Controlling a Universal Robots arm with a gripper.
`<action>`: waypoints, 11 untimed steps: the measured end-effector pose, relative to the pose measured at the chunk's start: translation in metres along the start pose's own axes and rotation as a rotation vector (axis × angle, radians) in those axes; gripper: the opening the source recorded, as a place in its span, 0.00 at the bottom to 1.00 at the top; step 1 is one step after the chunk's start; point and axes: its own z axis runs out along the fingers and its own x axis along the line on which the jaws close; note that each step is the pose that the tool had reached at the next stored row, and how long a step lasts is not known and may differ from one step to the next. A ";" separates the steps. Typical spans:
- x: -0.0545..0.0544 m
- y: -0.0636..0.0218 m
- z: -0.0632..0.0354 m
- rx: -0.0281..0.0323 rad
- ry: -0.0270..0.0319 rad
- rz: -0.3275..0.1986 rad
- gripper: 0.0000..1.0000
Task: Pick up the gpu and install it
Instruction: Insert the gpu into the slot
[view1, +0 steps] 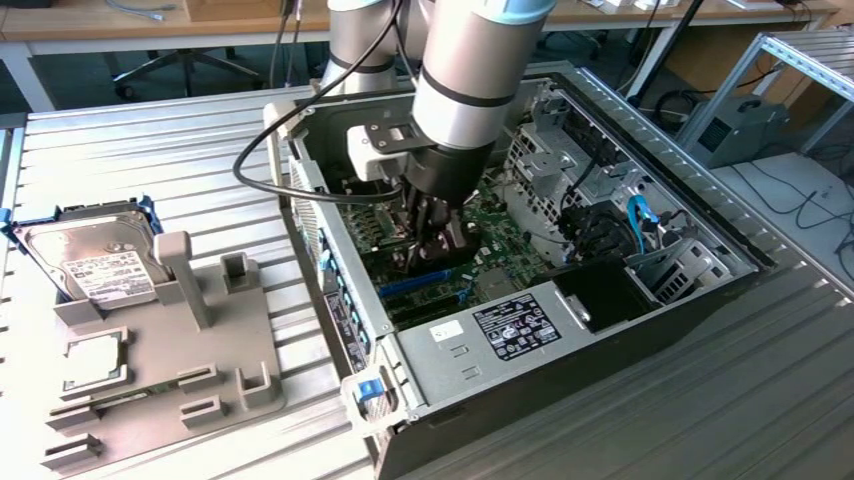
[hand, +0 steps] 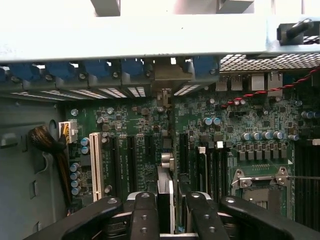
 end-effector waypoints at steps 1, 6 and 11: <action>-0.001 0.0000 0.0001 0.0000 0.0001 0.000 0.27; -0.002 0.0000 0.0016 0.0002 0.0000 0.002 0.27; -0.001 0.0001 0.0050 0.0003 -0.0001 0.010 0.27</action>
